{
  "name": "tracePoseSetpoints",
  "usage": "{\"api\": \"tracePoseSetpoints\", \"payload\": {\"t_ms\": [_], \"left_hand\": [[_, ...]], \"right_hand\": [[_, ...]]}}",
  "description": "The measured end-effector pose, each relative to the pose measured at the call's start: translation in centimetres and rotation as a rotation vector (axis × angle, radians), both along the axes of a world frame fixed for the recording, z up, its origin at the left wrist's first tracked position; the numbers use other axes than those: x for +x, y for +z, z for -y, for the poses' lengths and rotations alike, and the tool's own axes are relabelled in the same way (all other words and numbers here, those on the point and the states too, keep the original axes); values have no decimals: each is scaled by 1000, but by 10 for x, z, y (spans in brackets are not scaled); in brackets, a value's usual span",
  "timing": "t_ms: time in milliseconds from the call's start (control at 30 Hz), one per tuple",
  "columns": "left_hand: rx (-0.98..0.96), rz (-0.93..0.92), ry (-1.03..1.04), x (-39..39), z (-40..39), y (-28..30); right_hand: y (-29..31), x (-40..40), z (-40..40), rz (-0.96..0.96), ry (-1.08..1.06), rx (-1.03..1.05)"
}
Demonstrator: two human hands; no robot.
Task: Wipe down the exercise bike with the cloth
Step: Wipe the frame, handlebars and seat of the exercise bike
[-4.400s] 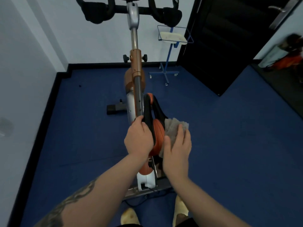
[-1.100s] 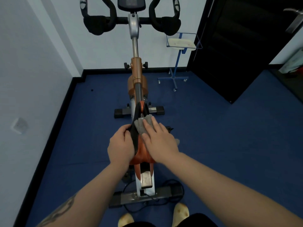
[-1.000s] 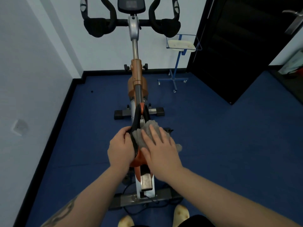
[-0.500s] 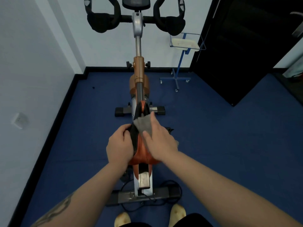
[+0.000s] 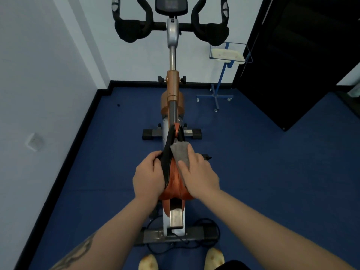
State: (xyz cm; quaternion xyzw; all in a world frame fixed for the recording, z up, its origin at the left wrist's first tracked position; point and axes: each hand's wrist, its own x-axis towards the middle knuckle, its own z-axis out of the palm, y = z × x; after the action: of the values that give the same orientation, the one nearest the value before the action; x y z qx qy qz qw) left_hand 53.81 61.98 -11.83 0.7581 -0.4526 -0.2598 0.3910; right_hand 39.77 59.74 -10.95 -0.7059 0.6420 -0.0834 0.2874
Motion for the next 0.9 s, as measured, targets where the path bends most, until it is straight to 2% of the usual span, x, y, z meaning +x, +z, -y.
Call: {"api": "tracePoseSetpoints", "payload": {"t_ms": [100,300,400,533,600,700,800,833,900], "left_hand": [[5,10,-15,1,2,0],[-2,1,0,-1,2,1],[-2,28,10,0,4,1],[0,56,-6,0,5,-1],[-11,55,10,0,7,-3],[-49,43,66,1,8,-1],[-125,48,250,-4,-1,-3],[-111,4,323,-5,-3,-5],[-14,-167,428,-8,-6,-9]], "right_hand": [[-5,-13,-20,121,-12,16],[4,6,29,-35,39,113],[5,22,58,-35,8,132],[-4,35,89,111,-75,108],[-9,40,106,140,-47,58],[-10,45,132,137,140,-120],[-12,39,134,-118,506,-248],[-12,36,129,-218,639,-296],[-8,30,106,-221,712,-309]]}}
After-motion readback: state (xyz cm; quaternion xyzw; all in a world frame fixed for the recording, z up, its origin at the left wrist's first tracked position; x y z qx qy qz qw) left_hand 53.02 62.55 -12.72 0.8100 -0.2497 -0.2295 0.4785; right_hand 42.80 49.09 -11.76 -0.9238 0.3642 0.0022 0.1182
